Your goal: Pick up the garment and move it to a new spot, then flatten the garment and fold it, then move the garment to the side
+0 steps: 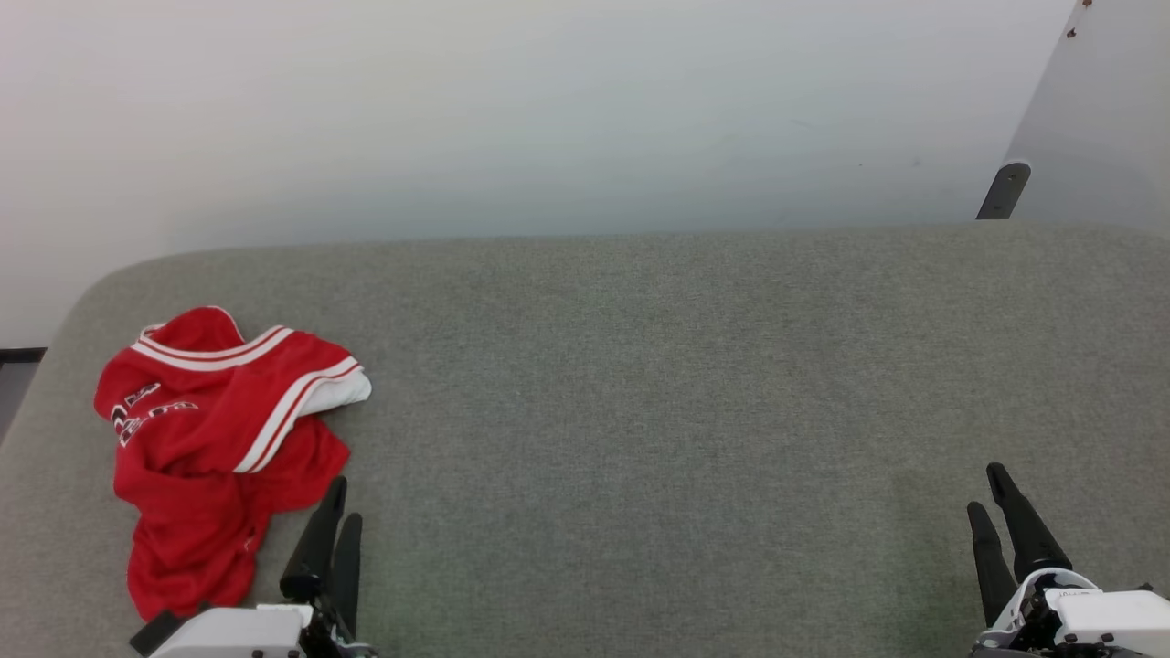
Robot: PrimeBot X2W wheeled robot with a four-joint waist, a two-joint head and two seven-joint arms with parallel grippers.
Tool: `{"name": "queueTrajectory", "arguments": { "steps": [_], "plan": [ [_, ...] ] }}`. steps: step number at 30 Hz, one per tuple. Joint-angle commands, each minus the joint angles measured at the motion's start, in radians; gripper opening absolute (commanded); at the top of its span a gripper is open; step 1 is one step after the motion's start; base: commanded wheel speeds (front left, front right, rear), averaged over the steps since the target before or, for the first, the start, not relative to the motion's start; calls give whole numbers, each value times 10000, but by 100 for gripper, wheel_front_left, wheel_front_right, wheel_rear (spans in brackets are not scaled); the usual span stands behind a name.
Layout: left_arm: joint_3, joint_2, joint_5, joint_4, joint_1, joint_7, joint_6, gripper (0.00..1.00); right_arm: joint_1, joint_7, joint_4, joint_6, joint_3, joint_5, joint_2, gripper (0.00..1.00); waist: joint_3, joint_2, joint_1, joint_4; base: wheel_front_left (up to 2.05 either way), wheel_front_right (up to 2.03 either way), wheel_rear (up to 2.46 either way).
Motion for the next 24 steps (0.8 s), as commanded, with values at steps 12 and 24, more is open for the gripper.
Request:
{"name": "queueTrajectory", "arguments": {
  "steps": [12, 24],
  "plan": [
    [-233, 324, 1558, -321, -375, -691, 32, 100, -586, -670, -295, 3, 550, -1008, -322, 100, 24, 0, 0, 12, 0, 0, 0],
    [-207, 249, 4183, -659, -405, -1206, 88, 100, -878, -1243, -284, 4, 1129, -3436, -717, 100, 71, 0, 0, 40, 0, 0, 0]
  ]
}}
